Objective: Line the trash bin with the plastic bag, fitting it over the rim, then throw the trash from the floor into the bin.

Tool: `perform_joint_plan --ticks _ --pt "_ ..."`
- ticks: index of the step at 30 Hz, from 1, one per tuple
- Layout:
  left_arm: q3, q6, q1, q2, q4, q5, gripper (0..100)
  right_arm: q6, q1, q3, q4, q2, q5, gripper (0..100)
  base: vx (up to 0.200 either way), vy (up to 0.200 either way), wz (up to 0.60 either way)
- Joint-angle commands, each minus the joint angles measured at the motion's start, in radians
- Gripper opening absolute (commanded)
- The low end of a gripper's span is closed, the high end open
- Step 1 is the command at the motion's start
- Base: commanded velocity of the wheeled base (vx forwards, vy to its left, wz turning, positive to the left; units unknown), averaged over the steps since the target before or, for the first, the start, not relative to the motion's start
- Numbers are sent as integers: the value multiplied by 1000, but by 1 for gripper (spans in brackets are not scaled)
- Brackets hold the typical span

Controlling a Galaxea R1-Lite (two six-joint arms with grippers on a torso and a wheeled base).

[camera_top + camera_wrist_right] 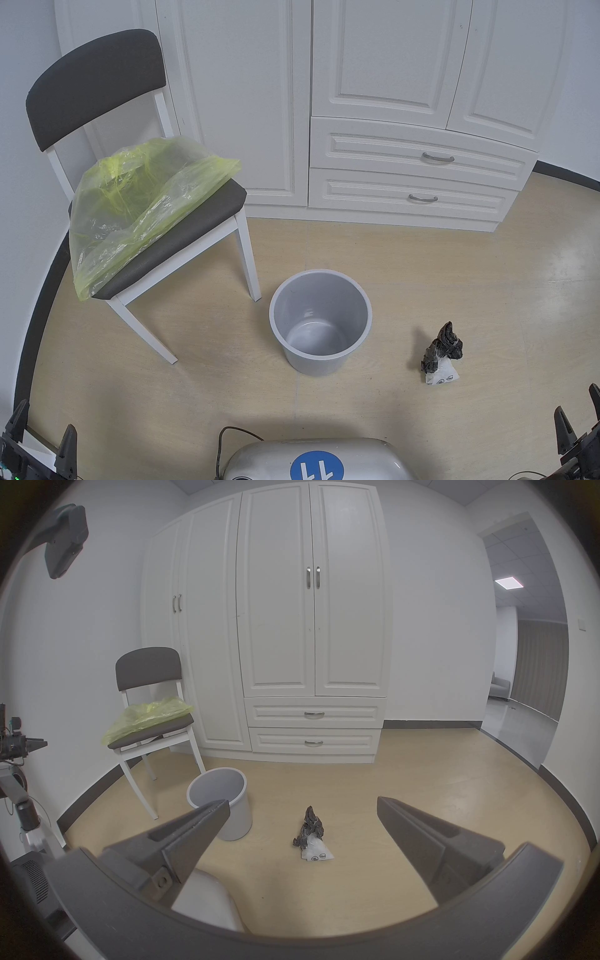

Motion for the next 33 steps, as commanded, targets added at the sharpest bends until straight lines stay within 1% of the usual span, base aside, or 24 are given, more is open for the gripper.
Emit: perform_joint_plan --ticks 1,33 --pt "18 -1 0 -16 0 0 100 0 1 16 0 -15 0 100 0 0 0" --pt "18 4 0 -16 0 -3 100 0 1 16 0 -15 0 100 0 0 0"
